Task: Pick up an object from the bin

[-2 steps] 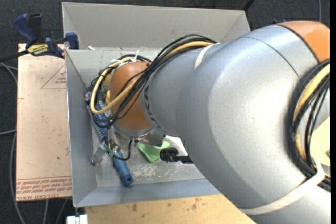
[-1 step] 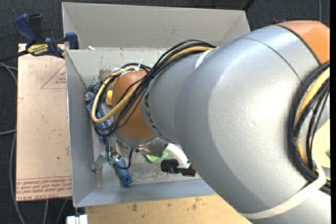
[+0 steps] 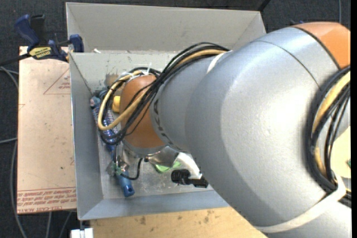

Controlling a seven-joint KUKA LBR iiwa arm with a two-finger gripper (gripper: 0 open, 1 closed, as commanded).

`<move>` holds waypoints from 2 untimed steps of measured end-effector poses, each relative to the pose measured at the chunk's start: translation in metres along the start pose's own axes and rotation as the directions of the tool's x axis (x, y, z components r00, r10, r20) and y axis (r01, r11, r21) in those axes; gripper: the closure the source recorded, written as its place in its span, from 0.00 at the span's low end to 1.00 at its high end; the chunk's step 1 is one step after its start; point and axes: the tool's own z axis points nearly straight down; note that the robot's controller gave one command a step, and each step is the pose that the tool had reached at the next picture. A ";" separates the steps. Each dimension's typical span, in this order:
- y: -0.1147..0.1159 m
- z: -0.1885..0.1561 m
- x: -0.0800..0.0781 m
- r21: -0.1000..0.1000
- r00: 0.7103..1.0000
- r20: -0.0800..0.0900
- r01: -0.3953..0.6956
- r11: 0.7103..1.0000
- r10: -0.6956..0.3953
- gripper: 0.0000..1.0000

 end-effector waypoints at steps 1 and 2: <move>-0.001 -0.007 -0.001 -0.001 1.000 0.000 -0.001 1.000 0.001 1.00; -0.001 -0.058 -0.001 -0.004 1.000 0.002 0.000 1.000 0.000 1.00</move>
Offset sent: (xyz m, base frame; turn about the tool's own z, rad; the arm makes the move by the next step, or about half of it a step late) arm 0.0000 0.0000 0.0081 0.0000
